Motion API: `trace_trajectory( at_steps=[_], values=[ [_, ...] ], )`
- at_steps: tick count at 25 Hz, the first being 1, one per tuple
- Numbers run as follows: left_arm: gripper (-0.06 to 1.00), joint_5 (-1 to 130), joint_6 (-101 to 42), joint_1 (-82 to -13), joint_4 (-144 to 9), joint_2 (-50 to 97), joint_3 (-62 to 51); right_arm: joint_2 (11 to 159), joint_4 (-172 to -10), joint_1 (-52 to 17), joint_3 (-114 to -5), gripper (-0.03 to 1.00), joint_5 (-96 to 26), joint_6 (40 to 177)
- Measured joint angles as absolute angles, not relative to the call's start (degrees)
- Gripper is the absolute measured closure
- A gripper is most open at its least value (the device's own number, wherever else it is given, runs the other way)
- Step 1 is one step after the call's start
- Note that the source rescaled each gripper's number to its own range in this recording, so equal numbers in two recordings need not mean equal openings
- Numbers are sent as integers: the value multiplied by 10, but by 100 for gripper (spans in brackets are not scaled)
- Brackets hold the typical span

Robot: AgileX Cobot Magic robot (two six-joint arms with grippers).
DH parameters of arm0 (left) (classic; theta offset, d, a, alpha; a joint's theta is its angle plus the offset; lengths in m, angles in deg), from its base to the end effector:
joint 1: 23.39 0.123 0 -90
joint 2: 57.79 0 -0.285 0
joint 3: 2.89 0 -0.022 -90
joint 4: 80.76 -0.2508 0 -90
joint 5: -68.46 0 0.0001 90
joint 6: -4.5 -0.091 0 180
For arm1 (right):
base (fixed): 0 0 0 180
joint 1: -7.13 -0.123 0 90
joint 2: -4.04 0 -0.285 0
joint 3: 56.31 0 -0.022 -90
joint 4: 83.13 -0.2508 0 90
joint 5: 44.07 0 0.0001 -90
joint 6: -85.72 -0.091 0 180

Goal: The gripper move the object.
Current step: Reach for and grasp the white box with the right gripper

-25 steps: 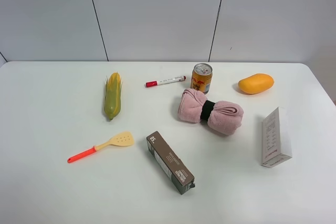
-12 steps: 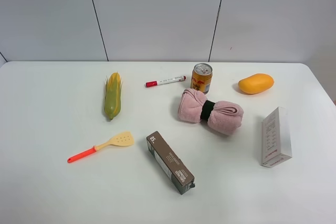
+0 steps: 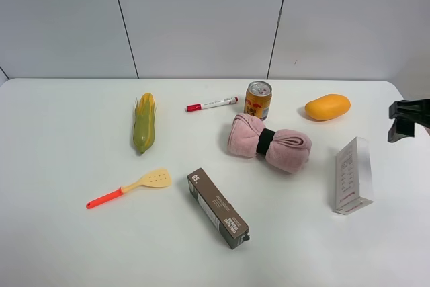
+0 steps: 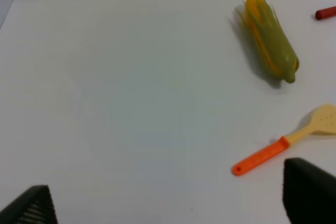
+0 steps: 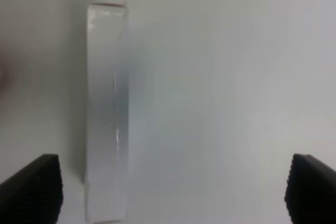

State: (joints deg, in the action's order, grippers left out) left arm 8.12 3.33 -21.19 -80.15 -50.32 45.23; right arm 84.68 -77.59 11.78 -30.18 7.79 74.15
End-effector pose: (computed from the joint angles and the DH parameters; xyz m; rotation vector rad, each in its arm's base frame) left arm -0.0063 -0.0011 0.2801 -0.0177 2.0233 0.0245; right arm 0.2320 -0.0258 0.2684 0.3276 2.7436 -0.0890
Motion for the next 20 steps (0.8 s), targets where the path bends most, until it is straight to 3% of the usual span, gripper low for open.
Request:
trace_trajectory(
  at_steps=[20],
  values=[
    [-6,81,33,-212,-801,-503,452,1090,-899,118,-302,19,-50,845]
  ],
)
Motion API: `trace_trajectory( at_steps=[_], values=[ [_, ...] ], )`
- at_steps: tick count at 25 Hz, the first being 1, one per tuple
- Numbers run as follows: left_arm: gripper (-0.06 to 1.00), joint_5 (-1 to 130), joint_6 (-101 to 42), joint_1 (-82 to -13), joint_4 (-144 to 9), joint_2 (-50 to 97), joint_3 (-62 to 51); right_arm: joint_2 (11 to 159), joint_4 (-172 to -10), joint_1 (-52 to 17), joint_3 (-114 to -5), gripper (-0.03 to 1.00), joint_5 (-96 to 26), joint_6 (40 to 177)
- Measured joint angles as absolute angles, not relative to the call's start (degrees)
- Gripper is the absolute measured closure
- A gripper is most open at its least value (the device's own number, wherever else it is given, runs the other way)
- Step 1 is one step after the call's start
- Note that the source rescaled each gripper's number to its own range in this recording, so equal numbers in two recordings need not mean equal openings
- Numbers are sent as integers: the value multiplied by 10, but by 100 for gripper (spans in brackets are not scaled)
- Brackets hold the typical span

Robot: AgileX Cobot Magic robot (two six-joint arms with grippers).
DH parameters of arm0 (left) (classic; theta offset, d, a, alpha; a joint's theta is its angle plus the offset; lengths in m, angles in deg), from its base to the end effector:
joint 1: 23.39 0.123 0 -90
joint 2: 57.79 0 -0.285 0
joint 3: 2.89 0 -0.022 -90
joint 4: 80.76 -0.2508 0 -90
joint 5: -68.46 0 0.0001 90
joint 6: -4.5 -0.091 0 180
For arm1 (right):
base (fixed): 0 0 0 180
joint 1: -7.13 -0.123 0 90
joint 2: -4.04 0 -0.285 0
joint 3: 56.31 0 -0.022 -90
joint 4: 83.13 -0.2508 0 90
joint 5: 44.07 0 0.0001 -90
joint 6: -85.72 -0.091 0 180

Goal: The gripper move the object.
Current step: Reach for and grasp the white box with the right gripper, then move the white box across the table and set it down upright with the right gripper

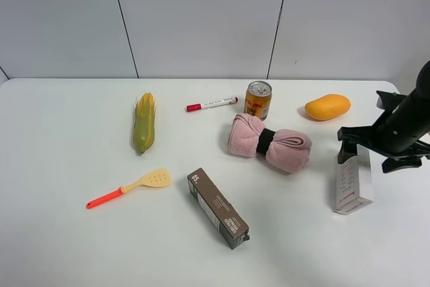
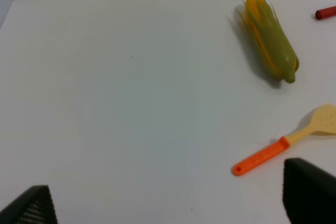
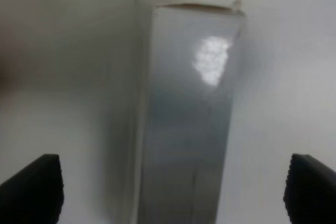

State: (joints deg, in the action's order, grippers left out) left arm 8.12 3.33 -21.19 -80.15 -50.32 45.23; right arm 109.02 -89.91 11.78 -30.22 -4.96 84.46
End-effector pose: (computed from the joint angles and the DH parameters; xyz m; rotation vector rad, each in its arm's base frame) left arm -0.0063 -0.0011 0.2801 -0.0177 2.0233 0.0245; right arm 0.2925 -0.0170 0.1607 0.2793 2.9527 0.1148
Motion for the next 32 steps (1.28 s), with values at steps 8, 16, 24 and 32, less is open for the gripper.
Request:
trace_trajectory(
  at_steps=[8,16,24,32],
  values=[
    [-6,81,33,-212,-801,-503,452,1154,-935,118,-302,23,-96,871],
    [-6,81,33,-212,-801,-503,452,1180,-941,118,-302,59,-114,873],
    [-6,81,33,-212,-801,-503,452,1180,-974,118,-305,97,-101,911],
    [-6,81,33,-212,-801,-503,452,1091,-1010,118,-305,97,24,1009]
  ],
)
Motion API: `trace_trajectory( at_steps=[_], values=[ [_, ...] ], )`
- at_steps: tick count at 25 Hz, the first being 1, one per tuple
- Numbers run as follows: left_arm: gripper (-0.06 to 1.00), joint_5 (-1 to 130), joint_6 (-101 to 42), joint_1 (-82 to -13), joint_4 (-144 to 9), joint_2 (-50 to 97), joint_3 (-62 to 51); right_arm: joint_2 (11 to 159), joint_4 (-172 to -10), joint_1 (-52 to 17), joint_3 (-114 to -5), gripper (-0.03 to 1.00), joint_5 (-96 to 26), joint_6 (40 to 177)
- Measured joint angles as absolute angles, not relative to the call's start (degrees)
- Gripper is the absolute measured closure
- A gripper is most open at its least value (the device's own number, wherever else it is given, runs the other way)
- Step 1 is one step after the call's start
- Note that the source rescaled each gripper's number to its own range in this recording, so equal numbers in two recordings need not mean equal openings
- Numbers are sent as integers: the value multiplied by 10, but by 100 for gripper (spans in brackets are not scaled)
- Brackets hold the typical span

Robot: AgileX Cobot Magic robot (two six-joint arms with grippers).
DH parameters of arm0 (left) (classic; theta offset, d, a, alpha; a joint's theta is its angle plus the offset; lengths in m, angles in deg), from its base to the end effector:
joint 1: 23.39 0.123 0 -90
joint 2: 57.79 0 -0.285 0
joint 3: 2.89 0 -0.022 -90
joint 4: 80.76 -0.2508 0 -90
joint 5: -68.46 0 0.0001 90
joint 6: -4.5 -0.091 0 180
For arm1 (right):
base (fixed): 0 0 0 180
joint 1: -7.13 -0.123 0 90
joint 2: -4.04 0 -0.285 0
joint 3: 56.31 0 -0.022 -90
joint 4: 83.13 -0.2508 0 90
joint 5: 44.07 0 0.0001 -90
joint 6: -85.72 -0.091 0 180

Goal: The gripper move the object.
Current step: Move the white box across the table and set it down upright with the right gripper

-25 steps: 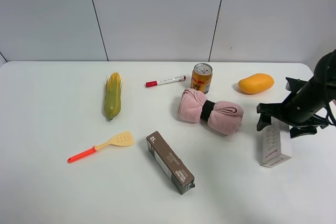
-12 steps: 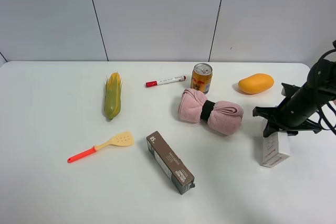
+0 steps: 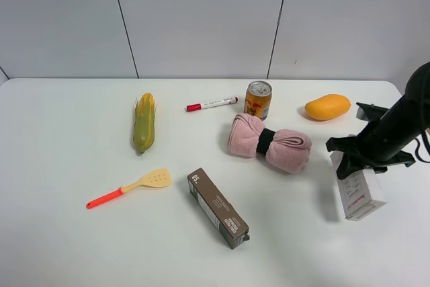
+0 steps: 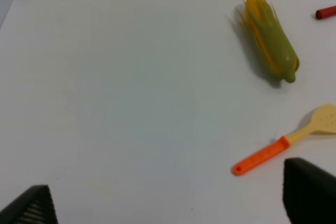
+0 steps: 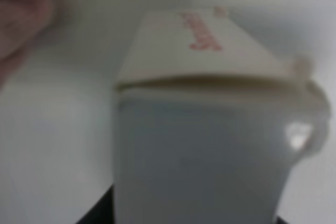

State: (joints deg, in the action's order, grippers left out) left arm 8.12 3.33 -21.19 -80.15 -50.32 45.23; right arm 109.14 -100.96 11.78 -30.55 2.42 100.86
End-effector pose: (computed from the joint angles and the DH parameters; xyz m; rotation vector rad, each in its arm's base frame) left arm -0.0063 -0.0011 0.2801 -0.0177 2.0233 0.0245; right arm 0.2852 -0.0029 0.1622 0.0408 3.0385 0.3341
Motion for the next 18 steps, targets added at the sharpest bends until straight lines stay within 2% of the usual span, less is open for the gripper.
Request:
trace_trajectory(
  at_steps=[4,8,14,18],
  values=[
    [-6,81,33,-212,-801,-503,452,996,-1022,118,-339,97,129,1026],
    [-6,81,33,-212,-801,-503,452,920,-1060,118,-430,97,229,1032],
    [-6,81,33,-212,-801,-503,452,876,-1125,108,-586,97,251,1046],
    [-6,81,33,-212,-801,-503,452,879,-1110,39,-659,97,252,1065]
  ],
)
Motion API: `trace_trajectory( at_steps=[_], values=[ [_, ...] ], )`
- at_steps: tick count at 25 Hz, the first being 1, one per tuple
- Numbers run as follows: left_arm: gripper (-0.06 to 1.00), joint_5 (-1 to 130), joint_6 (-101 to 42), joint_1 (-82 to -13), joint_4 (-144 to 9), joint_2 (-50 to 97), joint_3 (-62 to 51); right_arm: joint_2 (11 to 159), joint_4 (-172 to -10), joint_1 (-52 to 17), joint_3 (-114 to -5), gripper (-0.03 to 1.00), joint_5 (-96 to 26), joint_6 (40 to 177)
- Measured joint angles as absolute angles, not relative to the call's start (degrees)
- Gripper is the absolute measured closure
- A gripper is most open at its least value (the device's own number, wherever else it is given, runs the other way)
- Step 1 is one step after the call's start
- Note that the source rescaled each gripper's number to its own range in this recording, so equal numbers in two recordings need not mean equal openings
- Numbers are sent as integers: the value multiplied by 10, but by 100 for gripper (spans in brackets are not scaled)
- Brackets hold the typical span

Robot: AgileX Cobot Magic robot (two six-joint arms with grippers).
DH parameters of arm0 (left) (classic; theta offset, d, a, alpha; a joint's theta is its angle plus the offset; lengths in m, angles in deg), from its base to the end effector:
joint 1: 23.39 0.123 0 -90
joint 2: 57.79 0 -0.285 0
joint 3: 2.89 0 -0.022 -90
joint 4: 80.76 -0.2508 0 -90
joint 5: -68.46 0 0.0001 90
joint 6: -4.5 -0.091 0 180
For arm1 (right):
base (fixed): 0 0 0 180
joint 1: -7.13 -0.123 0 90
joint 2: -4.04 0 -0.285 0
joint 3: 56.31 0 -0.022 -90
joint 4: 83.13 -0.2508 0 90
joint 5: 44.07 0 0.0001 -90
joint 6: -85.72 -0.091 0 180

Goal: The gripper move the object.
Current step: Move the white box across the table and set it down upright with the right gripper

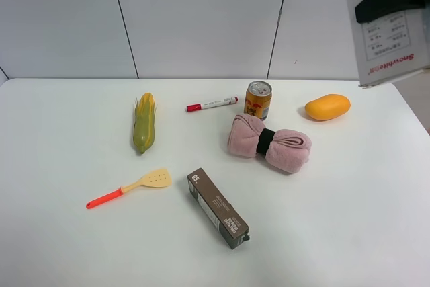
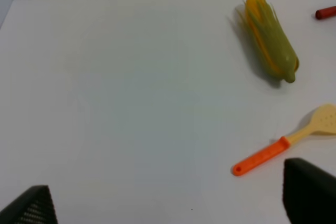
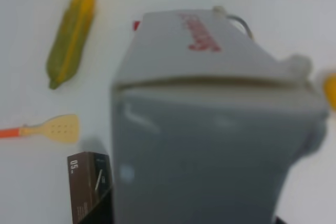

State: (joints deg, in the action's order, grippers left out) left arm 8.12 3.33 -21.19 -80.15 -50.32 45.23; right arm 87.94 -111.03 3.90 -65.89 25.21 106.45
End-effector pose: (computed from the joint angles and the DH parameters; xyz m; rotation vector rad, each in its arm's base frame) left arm -0.0063 -0.0011 0.2801 -0.0177 2.0233 0.0245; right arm 0.2538 0.0542 0.4316 -0.4720 2.3574 0.5005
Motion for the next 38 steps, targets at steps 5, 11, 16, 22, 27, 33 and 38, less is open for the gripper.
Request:
trace_trajectory(
  at_steps=[5,11,16,22,27,33,38],
  values=[
    [-6,81,33,-212,-801,-503,452,907,-1061,-100,-682,97,252,1057],
    [-6,81,33,-212,-801,-503,452,968,-995,-227,-682,97,194,1036],
    [-6,81,33,-212,-801,-503,452,1056,-895,-320,-682,97,99,982],
    [-6,81,33,-212,-801,-503,452,1196,-827,-338,-682,97,26,934],
    [-6,81,33,-212,-801,-503,452,1262,-820,-338,-698,97,13,930],
    [-6,81,33,-212,-801,-503,452,1306,-818,-338,-739,97,1,911],
    [-6,81,33,-212,-801,-503,452,1334,-816,-338,-743,97,-4,895]
  ],
)
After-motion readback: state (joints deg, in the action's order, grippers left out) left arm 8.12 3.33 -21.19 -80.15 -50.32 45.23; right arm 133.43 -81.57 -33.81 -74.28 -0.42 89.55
